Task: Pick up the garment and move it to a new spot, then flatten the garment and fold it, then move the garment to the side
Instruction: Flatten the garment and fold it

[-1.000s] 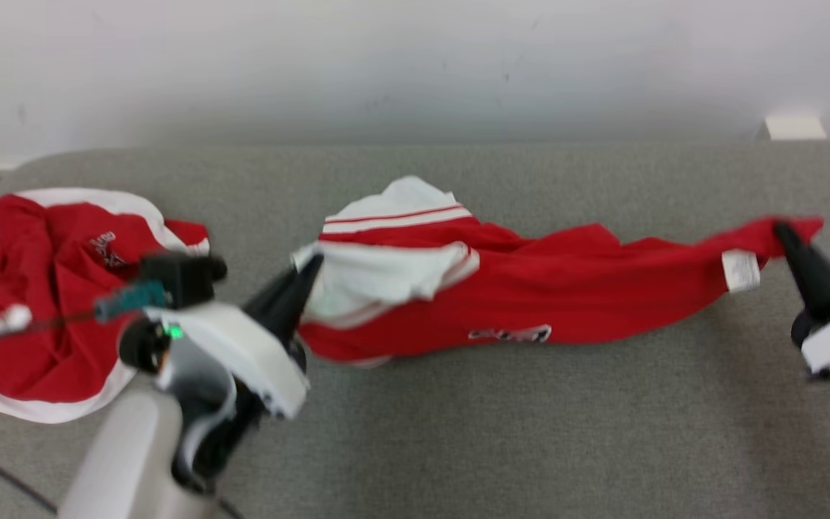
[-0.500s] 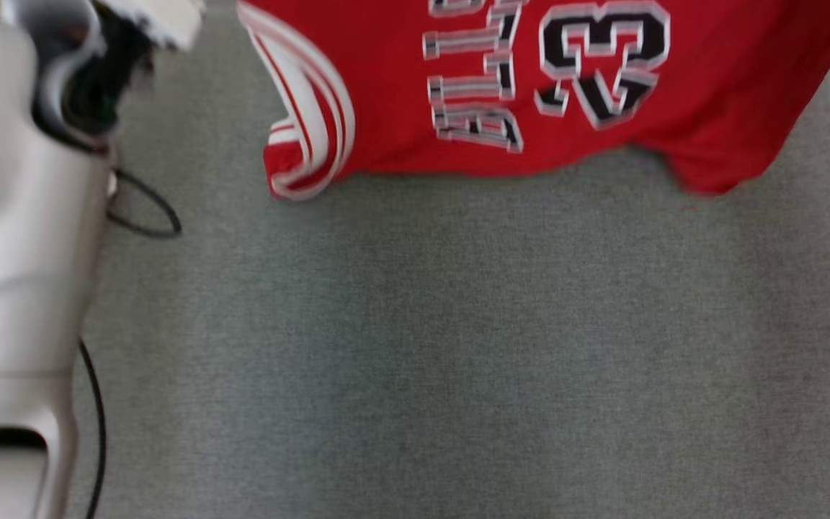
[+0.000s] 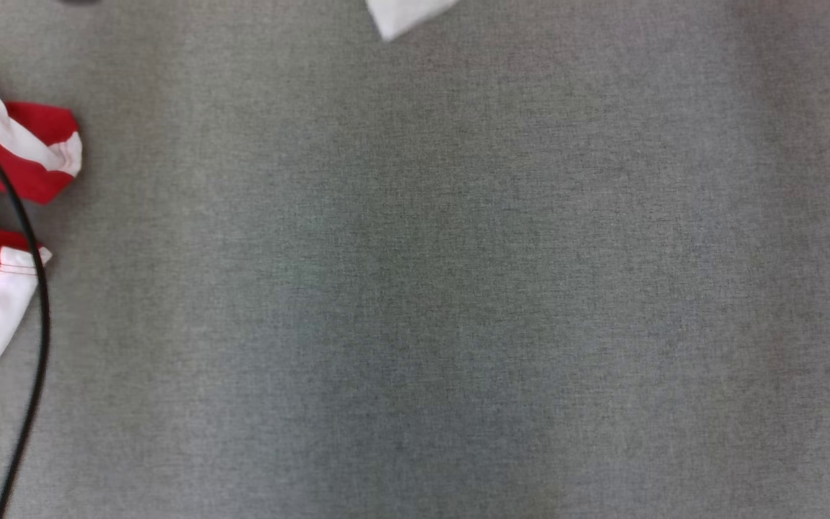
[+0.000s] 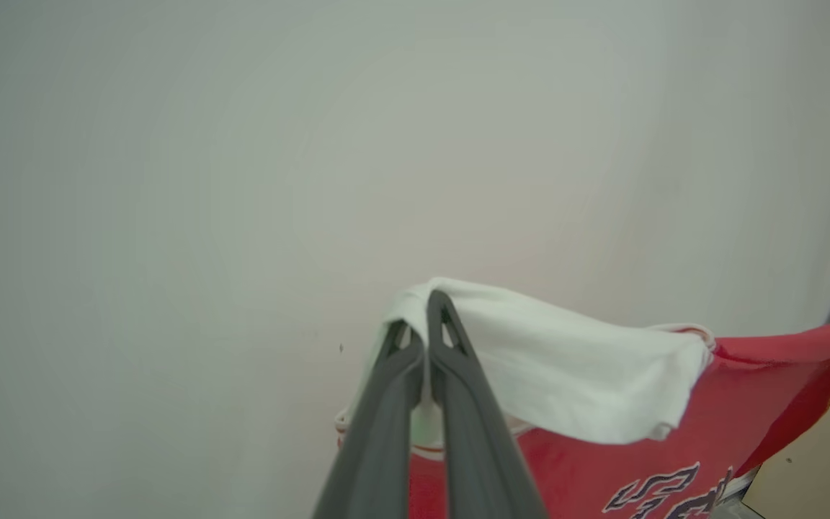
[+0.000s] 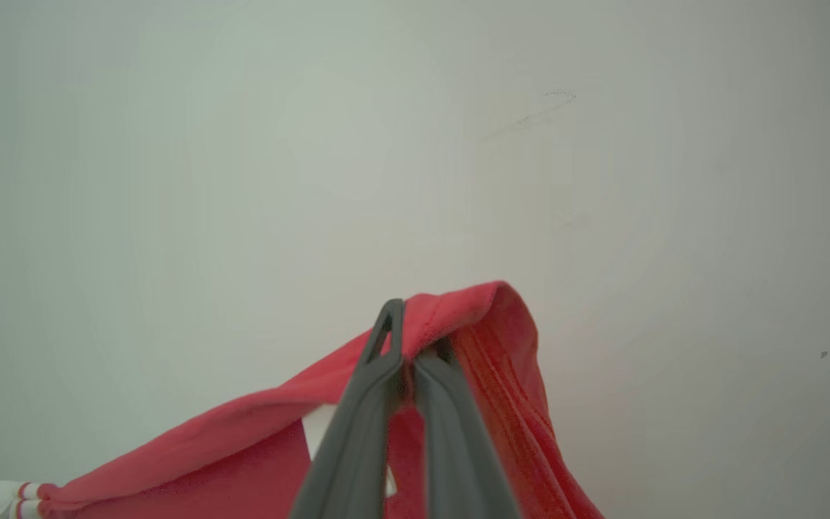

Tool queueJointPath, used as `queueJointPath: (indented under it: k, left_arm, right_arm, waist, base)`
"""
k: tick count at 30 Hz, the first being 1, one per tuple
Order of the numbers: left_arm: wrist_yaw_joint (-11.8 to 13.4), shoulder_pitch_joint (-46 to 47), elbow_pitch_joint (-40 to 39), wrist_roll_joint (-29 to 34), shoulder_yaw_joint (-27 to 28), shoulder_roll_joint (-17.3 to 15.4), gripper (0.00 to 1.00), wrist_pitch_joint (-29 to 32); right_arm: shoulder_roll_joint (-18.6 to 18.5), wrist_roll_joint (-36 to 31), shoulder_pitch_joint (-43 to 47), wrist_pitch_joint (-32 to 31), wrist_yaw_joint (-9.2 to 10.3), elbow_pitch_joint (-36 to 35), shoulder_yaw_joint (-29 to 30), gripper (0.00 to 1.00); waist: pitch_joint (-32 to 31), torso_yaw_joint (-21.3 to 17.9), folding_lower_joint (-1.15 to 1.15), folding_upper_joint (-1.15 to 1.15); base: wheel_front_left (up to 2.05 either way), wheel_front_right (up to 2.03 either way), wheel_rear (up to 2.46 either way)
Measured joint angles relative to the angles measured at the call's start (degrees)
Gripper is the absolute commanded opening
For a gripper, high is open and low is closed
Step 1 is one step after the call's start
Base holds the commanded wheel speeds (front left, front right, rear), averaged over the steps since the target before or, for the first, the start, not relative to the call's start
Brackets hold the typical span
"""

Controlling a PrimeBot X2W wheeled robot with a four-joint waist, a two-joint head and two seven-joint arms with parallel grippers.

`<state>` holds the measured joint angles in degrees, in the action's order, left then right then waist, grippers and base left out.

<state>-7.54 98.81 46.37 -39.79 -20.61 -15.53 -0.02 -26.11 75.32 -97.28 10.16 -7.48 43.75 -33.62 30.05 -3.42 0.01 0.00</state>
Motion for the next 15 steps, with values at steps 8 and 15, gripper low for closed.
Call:
queueJointPath:
  k: [8, 15]
  left_arm:
    - [0.0, 3.83, 4.26, -4.03, -4.42, 0.07, 0.0, -0.01]
    - [0.01, -5.68, 4.19, -8.51, -13.56, -2.6, 0.0, 5.37]
  right_arm:
    - [-0.77, 0.57, -0.27, -0.8, 0.0, 1.42, -3.32, 0.0]
    - [-1.04, 2.52, 11.22, -3.59, 0.0, -1.71, -9.6, 0.0]
  waist:
    - [0.18, 0.38, 0.0, 0.0]
    - [-2.96, 0.95, 0.0, 0.0]
  base:
    - [0.0, 0.0, 0.0]
    - [0.0, 0.0, 0.0]
